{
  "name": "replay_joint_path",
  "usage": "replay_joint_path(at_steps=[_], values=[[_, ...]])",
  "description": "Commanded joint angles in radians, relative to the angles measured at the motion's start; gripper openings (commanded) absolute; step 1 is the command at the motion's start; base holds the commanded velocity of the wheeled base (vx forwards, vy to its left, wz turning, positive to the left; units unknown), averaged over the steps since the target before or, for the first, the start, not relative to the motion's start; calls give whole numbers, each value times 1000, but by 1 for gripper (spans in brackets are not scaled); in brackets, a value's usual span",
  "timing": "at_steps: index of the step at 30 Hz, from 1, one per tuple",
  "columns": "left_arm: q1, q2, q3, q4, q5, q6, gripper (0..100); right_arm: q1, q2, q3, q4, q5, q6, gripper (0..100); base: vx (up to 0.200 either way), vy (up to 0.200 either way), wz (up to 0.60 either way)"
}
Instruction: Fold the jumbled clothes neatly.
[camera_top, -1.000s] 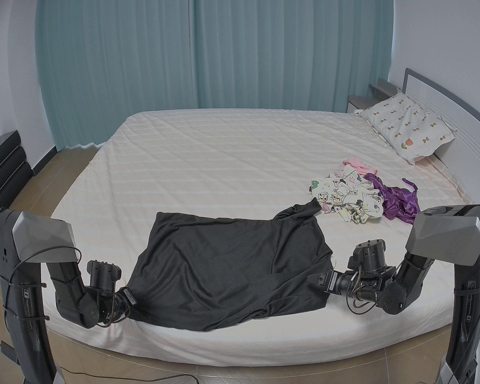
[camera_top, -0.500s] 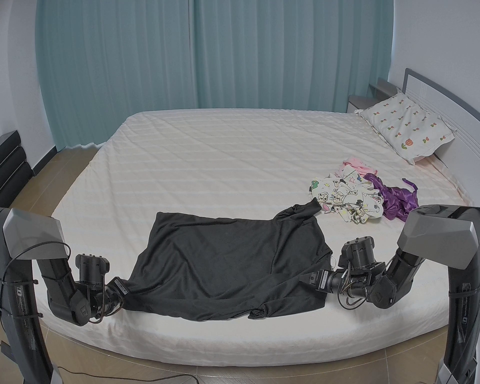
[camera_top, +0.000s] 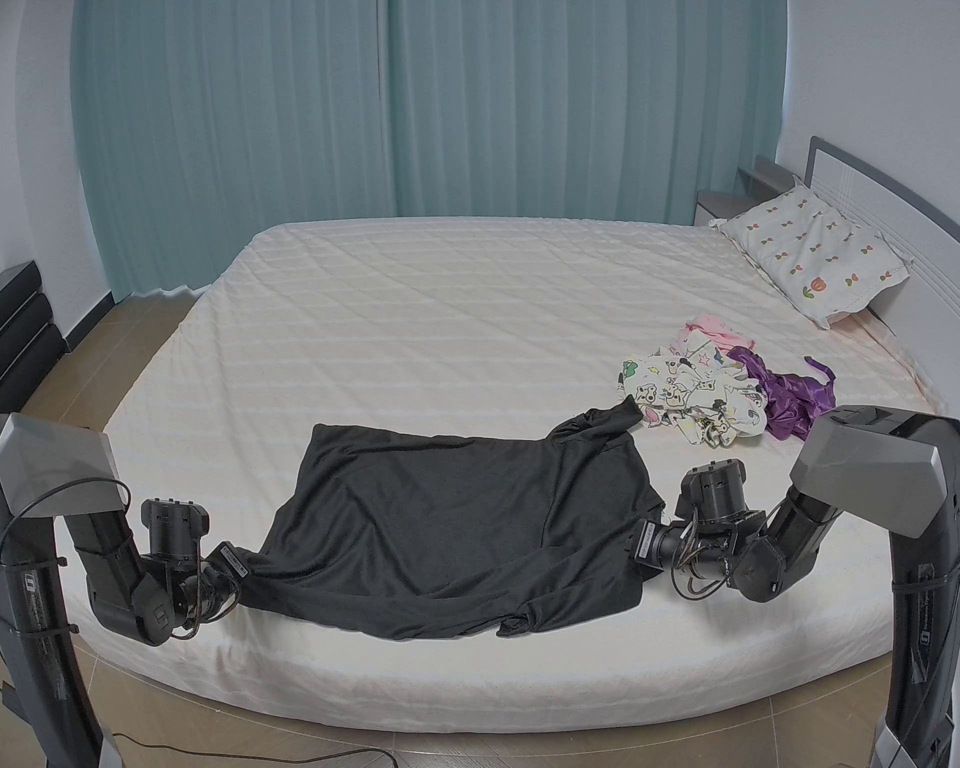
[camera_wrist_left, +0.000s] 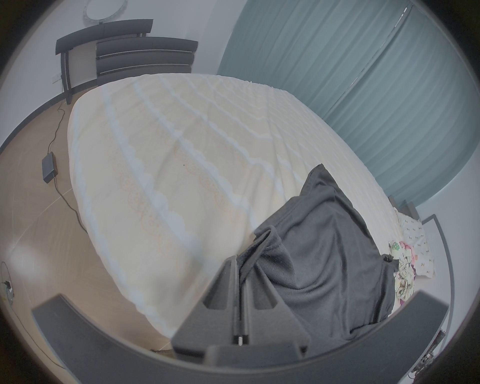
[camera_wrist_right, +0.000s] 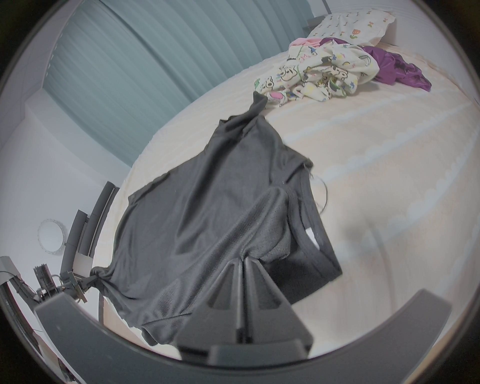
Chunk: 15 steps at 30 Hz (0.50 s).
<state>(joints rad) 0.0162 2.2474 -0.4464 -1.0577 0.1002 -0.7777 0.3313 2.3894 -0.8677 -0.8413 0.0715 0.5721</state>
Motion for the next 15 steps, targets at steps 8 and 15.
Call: replay_joint_path(at_steps=[8,15], values=[[34,44,-58,-2,-10,-38,0,-55,51,-183,7,1,3,0,0,0,0],[36,70,-71,-2,-11,-45,0,-34,123,-260,-1,-29,12,100,0,0,0]])
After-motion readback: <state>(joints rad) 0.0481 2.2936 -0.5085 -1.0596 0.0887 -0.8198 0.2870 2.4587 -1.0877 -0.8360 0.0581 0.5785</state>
